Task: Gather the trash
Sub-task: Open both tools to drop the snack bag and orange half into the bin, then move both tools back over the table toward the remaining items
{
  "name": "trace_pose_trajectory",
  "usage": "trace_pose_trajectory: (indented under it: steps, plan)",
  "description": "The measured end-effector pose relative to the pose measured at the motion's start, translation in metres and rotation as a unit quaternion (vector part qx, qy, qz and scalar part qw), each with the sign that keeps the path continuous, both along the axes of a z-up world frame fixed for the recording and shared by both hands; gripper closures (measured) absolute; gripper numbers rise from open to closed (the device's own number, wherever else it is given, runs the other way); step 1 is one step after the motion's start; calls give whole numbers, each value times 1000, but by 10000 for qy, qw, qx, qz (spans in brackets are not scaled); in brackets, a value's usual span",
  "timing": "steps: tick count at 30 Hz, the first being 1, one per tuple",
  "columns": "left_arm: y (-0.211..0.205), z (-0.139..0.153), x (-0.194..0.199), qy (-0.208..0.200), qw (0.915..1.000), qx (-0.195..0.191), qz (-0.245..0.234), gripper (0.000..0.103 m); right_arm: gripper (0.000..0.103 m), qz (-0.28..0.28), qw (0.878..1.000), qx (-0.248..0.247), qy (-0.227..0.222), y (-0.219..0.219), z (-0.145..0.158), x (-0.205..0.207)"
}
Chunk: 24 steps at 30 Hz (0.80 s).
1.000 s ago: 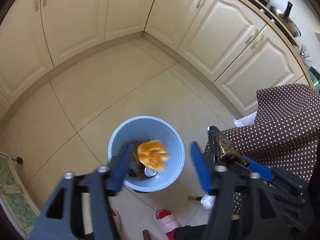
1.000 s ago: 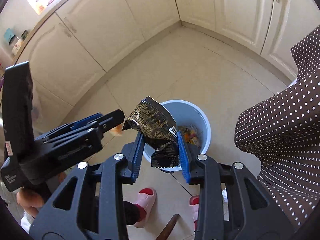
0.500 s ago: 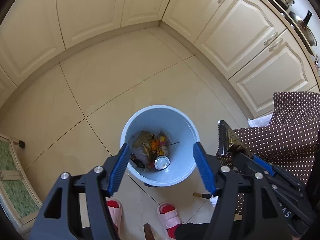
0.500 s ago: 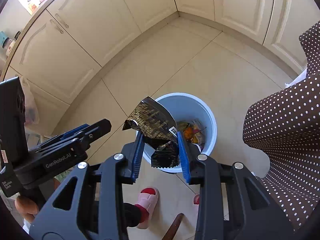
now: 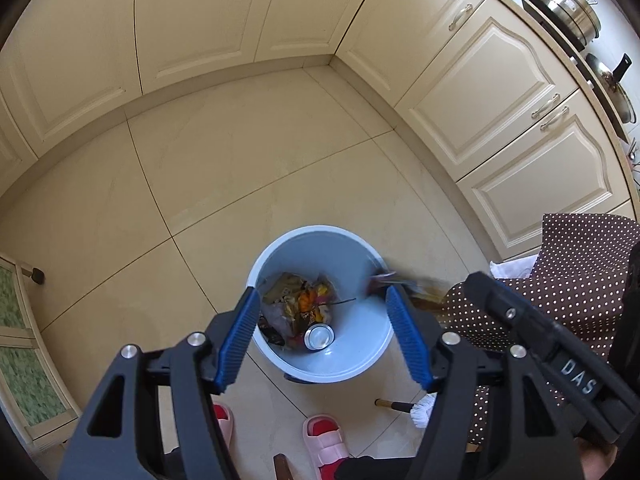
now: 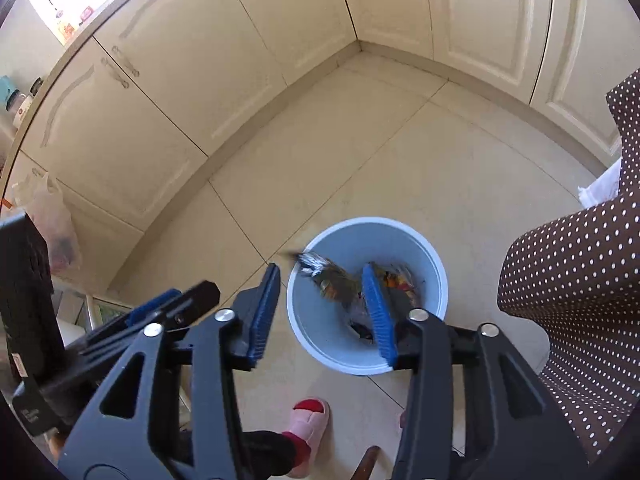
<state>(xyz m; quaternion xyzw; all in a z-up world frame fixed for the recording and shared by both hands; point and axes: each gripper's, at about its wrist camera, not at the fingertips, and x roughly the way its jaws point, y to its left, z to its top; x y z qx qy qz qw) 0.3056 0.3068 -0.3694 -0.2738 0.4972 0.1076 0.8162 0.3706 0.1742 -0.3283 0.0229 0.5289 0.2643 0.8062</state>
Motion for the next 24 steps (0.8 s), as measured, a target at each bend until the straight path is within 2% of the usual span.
trace_pose_trajectory:
  steps: [8,12,15,19,24]
  plan:
    - [-3,6,0,1,9999,116,-29,39,59,-47,10000,-25,-66,-13,6,-5]
    - [-15,22,-3,-111,9995,263,-116,39,59,-88,9998,8,-156,-29,19,-13]
    - [-30,41,-6,-234,9989,347,-225,39,59,-117,9994,48,-328,-46,38,-20]
    - [-61,84,-11,-568,9957,523,-506,36,59,-199,9975,150,-667,-75,75,-29]
    - [-110,139,-10,-1017,9886,602,-934,35,58,-323,9894,288,-1386,-131,145,-47]
